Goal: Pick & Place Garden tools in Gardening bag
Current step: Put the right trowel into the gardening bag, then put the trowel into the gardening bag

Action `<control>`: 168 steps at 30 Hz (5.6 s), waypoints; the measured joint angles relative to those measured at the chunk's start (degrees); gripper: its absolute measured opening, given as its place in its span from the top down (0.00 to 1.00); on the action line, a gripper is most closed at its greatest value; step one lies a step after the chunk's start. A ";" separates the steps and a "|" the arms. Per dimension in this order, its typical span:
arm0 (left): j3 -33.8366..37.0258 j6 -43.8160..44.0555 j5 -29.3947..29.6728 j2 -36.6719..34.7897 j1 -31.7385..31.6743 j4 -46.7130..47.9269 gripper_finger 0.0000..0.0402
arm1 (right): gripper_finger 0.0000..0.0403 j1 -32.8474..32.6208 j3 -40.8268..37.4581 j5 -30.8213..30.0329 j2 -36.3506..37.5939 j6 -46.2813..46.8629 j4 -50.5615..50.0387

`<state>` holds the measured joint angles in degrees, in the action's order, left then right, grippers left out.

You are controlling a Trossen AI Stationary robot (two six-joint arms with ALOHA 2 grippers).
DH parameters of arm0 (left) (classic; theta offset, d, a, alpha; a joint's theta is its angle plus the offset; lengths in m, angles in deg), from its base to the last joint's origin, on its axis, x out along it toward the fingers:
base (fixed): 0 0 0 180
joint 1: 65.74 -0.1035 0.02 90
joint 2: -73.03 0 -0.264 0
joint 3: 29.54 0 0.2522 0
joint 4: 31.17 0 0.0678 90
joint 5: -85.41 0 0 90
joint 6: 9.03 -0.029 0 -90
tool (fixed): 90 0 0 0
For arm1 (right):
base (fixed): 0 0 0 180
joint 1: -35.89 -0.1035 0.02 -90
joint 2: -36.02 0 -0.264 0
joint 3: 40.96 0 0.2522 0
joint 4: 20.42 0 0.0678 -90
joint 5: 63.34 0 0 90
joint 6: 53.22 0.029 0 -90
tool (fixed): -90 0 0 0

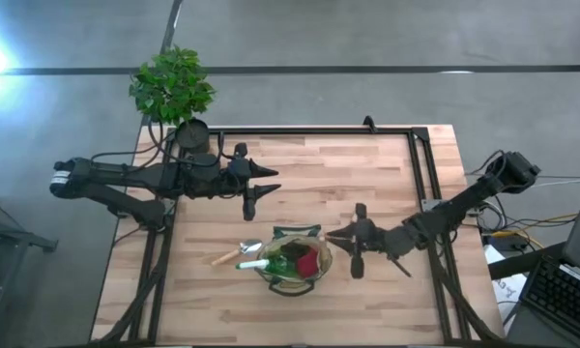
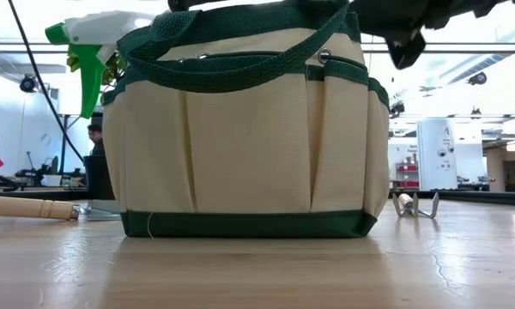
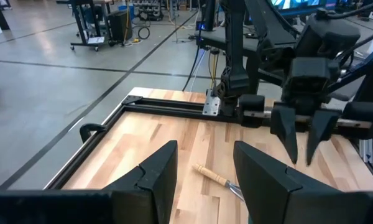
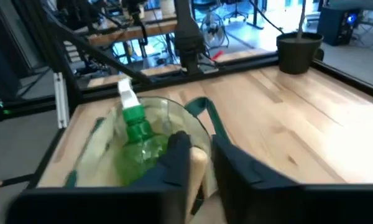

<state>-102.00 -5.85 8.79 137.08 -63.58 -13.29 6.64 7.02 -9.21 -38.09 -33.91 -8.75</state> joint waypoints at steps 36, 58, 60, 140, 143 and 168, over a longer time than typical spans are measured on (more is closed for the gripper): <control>0.00 0.02 0.00 0.00 0.00 1.09 0.60 | 0.98 2.20 2.95 13.05 -3.27 14.00 -5.53; 0.00 2.77 0.02 -1.30 0.01 9.84 0.60 | 0.98 1.89 28.38 1.13 18.83 15.81 -77.40; 0.00 4.78 0.02 -1.72 0.01 14.32 0.60 | 0.98 1.82 28.35 1.98 20.61 22.99 -84.11; 21.52 15.92 -51.48 25.77 -13.43 12.99 0.60 | 0.98 1.79 7.67 8.94 26.74 28.05 -68.91; 21.42 15.89 -51.38 25.77 -12.85 12.83 0.60 | 0.98 1.79 7.67 8.94 26.74 27.42 -68.90; 18.68 11.15 -45.46 20.00 -11.83 26.22 0.99 | 0.98 1.79 7.67 8.94 26.74 26.97 -68.91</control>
<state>-83.31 5.29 -36.67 157.07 -75.40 12.93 8.43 14.69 -0.27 -11.36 -6.94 -77.66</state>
